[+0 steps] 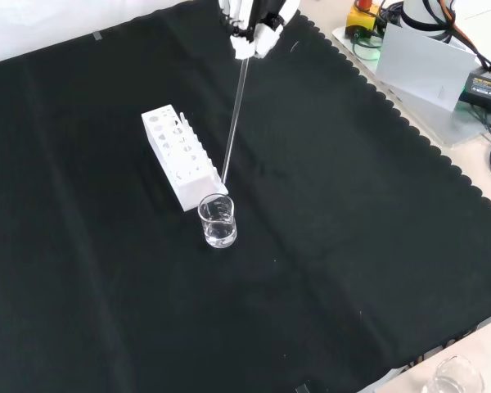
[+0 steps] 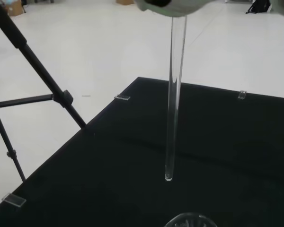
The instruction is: Stir in the beaker to the left of the white test tube rack with the glass rod.
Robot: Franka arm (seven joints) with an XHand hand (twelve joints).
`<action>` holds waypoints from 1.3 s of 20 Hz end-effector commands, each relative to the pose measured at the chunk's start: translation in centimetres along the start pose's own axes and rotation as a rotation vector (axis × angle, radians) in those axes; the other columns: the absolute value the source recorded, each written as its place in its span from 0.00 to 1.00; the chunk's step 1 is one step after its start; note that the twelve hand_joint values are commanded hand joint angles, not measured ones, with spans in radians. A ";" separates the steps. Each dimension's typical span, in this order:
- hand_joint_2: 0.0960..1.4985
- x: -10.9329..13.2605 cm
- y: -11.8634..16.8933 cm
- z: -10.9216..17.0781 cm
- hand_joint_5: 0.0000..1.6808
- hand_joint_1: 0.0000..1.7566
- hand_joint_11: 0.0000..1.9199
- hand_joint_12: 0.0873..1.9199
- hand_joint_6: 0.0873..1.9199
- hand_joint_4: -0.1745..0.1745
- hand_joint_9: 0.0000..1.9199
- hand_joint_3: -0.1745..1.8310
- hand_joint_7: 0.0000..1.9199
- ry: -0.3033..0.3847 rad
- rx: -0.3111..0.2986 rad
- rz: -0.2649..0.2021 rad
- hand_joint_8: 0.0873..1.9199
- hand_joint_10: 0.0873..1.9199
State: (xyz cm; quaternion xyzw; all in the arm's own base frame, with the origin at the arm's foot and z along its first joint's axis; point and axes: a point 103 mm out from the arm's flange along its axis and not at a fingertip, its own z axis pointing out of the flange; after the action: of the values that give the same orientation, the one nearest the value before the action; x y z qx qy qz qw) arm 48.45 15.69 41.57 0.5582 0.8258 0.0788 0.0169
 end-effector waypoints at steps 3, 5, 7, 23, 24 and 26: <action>0.68 -1.7 0.4 1.3 0.80 0.75 0.90 0.19 0.17 0.00 0.95 0.00 0.72 -0.003 0.018 0.000 0.18 0.16; 0.68 -2.2 0.4 1.6 0.80 0.75 0.90 0.19 0.17 0.00 0.95 0.00 0.72 -0.003 0.023 0.002 0.17 0.16; 0.68 -2.6 0.3 1.8 0.80 0.75 0.90 0.19 0.17 0.00 0.95 0.00 0.72 -0.004 0.026 0.005 0.17 0.16; 0.68 -2.5 0.0 4.6 0.80 0.75 0.90 0.19 0.17 0.00 0.95 0.00 0.72 0.000 0.075 0.001 0.17 0.16; 0.68 -2.5 0.2 4.6 0.80 0.75 0.90 0.19 0.17 0.00 0.95 0.00 0.72 -0.006 0.082 -0.003 0.17 0.16; 0.68 -2.6 0.4 4.7 0.80 0.75 0.90 0.19 0.17 0.00 0.95 0.00 0.72 -0.017 0.087 -0.009 0.17 0.16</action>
State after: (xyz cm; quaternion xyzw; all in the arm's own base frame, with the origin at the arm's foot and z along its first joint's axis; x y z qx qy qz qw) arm 49.92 13.86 36.99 0.5584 0.8281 0.0487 -0.0022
